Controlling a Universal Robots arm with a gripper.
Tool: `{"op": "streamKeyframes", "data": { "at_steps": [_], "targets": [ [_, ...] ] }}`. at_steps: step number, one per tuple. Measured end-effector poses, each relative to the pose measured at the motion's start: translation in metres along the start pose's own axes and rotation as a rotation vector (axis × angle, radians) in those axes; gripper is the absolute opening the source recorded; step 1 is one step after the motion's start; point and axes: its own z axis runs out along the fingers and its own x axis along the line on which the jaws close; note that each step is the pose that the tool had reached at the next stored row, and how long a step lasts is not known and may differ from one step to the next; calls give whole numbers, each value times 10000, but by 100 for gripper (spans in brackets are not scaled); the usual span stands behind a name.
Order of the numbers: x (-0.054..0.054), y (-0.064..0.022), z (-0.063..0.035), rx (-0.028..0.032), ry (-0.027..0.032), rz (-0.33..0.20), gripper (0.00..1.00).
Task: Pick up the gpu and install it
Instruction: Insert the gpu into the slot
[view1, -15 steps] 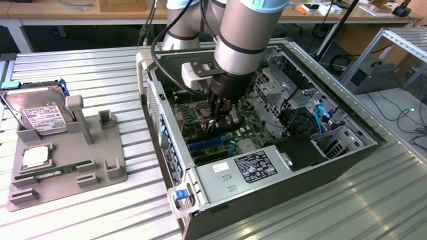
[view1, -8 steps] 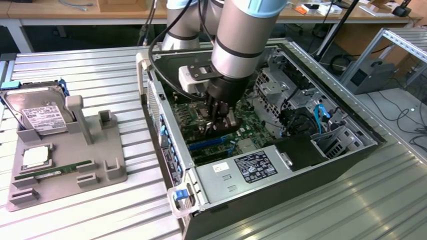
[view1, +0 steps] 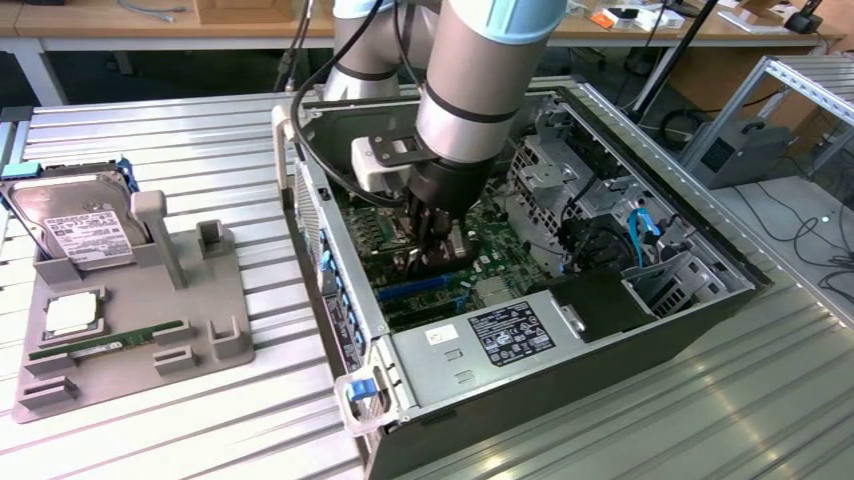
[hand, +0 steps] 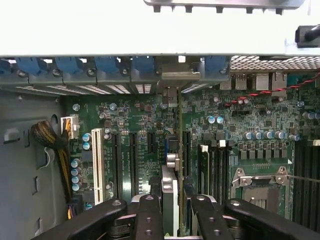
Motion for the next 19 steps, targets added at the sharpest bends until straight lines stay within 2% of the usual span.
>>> {"op": "streamKeyframes", "data": {
  "at_steps": [3, 6, 7, 8, 9, 10, 14, 19],
  "targets": [
    [0, -2, 7, 17, 1, 278, 27],
    [0, 0, 7, 18, 4, 289, 27],
    [-1, -1, 10, 22, 32, 289, 27],
    [0, 0, 8, 24, 153, 291, 27],
    [0, -1, 8, 33, 333, 290, 27],
    [0, -2, 9, 36, 405, 290, 27],
    [-1, -41, 13, 36, 409, 302, 27],
    [-33, -43, 20, 36, 408, 304, 27]
  ]
}}
